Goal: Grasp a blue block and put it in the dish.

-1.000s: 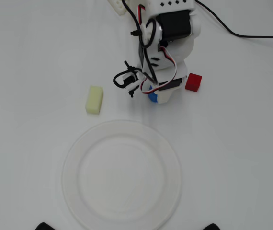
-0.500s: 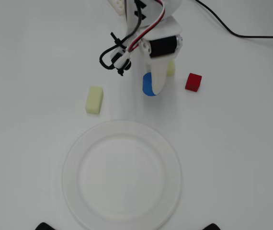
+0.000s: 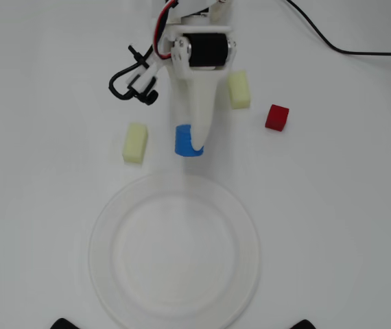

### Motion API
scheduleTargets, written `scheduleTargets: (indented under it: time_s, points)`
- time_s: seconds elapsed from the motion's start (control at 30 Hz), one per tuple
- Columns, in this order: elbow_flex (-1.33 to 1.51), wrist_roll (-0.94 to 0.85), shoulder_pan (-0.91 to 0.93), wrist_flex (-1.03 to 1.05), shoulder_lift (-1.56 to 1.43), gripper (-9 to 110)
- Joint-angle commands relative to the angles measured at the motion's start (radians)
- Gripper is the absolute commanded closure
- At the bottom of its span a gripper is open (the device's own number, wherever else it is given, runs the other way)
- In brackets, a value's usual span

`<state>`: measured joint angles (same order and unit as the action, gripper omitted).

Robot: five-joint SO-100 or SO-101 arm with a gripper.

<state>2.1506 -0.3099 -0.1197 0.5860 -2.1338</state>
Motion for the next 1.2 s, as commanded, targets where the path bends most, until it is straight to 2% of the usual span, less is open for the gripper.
scheduleTargets:
  time_s: [0.0, 0.37, 0.67, 1.17]
  points:
    - [-0.040, -0.017, 0.003, -0.066, 0.084, 101]
    - [-0.350, 0.002, 0.052, -0.060, 0.505, 101]
    - [-0.423, 0.051, 0.072, -0.040, 0.655, 100]
    - [-0.443, 0.084, 0.098, 0.143, 0.588, 72]
